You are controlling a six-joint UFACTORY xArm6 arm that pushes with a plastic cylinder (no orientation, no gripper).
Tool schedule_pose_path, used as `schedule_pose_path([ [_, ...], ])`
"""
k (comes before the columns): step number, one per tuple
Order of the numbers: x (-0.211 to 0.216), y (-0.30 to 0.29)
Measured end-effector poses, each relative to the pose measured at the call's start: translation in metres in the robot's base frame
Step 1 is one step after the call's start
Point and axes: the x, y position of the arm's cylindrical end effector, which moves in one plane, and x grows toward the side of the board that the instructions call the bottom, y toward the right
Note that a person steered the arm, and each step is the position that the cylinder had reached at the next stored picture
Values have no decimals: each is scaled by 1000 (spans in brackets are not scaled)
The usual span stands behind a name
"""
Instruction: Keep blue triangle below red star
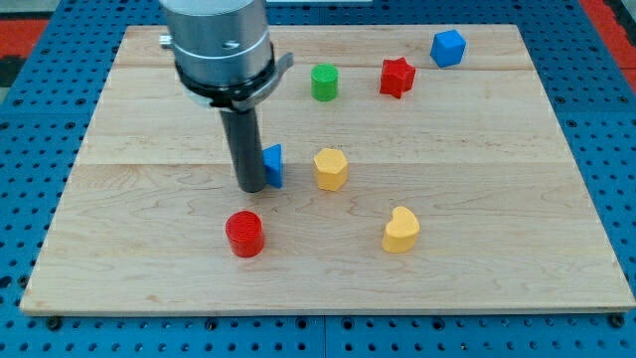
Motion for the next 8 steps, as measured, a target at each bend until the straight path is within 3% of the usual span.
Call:
schedule_pose_path([
  [2,-63,79],
  [3,-64,14],
  [4,-66,20],
  [5,-70,64],
  [7,-105,19],
  [8,-109,80],
])
